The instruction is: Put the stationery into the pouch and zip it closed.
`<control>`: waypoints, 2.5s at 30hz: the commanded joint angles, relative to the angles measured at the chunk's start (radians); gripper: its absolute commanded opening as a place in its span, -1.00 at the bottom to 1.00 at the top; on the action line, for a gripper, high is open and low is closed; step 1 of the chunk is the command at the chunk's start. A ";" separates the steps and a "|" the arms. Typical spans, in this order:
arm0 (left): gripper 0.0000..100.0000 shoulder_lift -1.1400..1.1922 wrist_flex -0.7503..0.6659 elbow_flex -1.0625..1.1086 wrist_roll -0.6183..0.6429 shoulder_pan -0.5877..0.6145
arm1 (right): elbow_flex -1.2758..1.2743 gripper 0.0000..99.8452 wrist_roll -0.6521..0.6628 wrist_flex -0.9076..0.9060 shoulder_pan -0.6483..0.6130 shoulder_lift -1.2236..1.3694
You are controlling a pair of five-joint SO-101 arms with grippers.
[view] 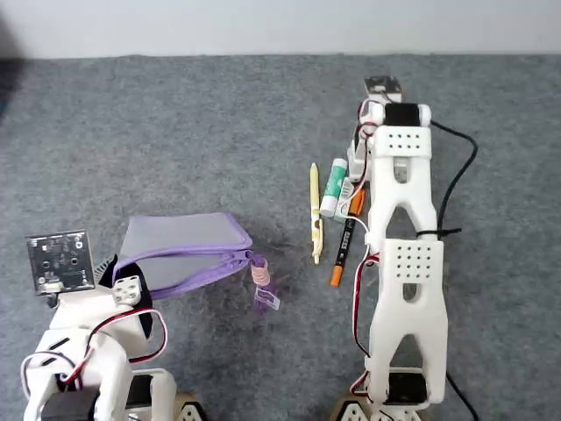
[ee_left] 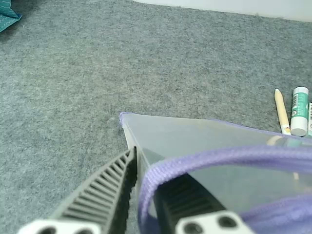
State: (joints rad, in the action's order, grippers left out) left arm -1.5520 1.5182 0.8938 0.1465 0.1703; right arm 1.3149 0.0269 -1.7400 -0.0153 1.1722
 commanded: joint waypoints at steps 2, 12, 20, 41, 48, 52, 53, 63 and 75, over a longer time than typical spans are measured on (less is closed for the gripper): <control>-0.98 0.003 -0.015 -0.012 0.012 0.005 | 0.107 -0.71 0.012 -0.012 0.030 0.053; -0.98 0.008 -0.021 -0.010 0.012 0.002 | 0.140 -0.98 0.117 -0.056 0.028 0.054; -0.98 0.011 -0.021 -0.019 0.012 0.002 | 0.068 -0.98 0.117 -0.059 -0.001 -0.182; -0.98 0.534 0.000 -0.381 0.192 -0.189 | -0.787 -0.98 0.109 -0.054 -0.321 -1.374; -0.98 0.652 -0.006 -0.395 0.245 -0.275 | -0.787 -0.98 -0.147 -0.038 -0.493 -1.584; -0.98 0.698 -0.006 -0.394 0.244 -0.281 | -0.789 -0.98 -0.298 0.007 -0.541 -1.664; -0.98 0.707 -0.006 -0.394 0.244 -0.281 | -0.789 -0.98 -0.316 0.030 -0.542 -1.676; -0.98 0.760 -0.035 -0.389 0.242 -0.281 | -0.845 -0.98 -0.313 0.401 -0.545 -1.699; -0.98 0.760 -0.032 -0.389 0.242 -0.281 | -1.126 -0.98 -0.235 0.435 -0.545 -1.937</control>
State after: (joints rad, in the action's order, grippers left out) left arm -0.8247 1.5044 0.5117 0.3782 -0.1013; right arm 0.2700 -0.2417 -1.3426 -0.5493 -0.6767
